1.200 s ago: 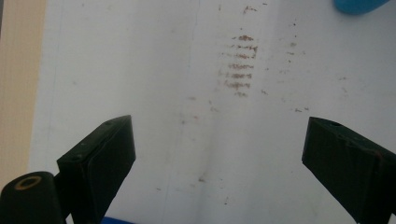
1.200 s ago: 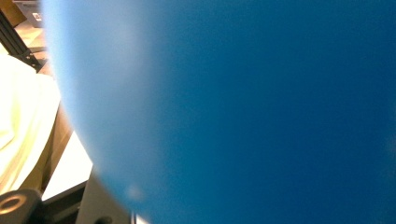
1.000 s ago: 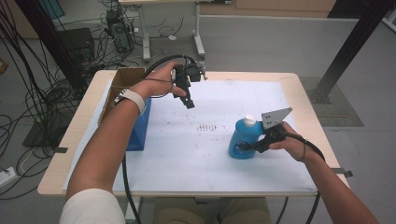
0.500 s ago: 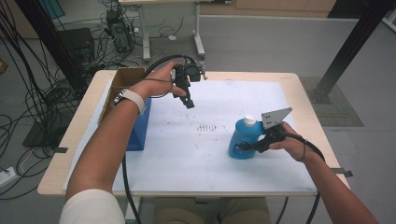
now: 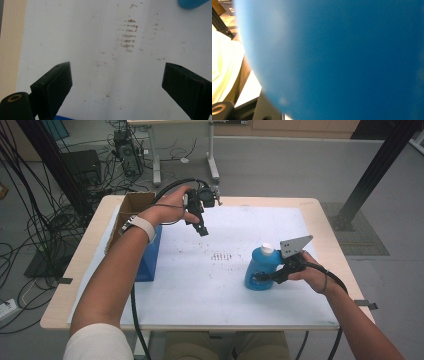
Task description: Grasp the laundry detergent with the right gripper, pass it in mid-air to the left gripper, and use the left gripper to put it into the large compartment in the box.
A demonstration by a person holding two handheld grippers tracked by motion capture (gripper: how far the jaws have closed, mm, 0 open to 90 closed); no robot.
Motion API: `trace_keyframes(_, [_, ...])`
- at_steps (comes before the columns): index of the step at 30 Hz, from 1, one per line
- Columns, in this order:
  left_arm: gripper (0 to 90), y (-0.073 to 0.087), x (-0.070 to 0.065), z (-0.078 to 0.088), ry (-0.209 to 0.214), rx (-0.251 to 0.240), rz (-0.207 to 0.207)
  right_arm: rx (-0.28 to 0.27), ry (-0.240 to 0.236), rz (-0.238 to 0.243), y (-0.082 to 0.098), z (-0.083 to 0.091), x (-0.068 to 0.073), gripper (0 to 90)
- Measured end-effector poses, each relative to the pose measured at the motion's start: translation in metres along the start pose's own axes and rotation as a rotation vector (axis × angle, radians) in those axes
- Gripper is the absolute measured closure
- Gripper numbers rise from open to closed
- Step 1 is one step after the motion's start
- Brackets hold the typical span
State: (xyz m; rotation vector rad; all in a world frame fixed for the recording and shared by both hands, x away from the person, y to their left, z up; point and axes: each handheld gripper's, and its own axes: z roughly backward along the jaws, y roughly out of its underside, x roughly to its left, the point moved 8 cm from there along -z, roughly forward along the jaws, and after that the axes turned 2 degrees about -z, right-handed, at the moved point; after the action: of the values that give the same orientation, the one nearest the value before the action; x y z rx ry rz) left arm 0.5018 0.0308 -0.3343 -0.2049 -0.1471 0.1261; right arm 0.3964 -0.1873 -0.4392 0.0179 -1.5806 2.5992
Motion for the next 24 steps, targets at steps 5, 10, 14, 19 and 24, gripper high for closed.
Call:
trace_keyframes(5, [9.8,-0.001,-0.003,0.002,0.001,-0.001,-0.008,-0.003,0.004,-0.007,0.000,0.000,0.000,43.4])
trace_keyframes(10, [8.5,-0.004,-0.006,0.004,-0.003,-0.011,-0.005,-0.008,0.013,-0.013,-0.001,0.000,0.000,43.5])
trace_keyframes(14, [8.3,-0.002,-0.006,0.005,-0.007,-0.003,-0.011,-0.008,0.021,-0.017,-0.001,0.000,0.000,43.5])
trace_keyframes(19, [8.1,-0.001,-0.009,0.008,-0.010,-0.005,-0.008,-0.014,0.022,-0.022,-0.003,0.000,-0.001,43.5])
trace_keyframes(24, [8.1,-0.003,-0.013,0.014,-0.020,-0.017,-0.011,-0.025,0.022,-0.022,-0.009,0.003,0.001,43.5])
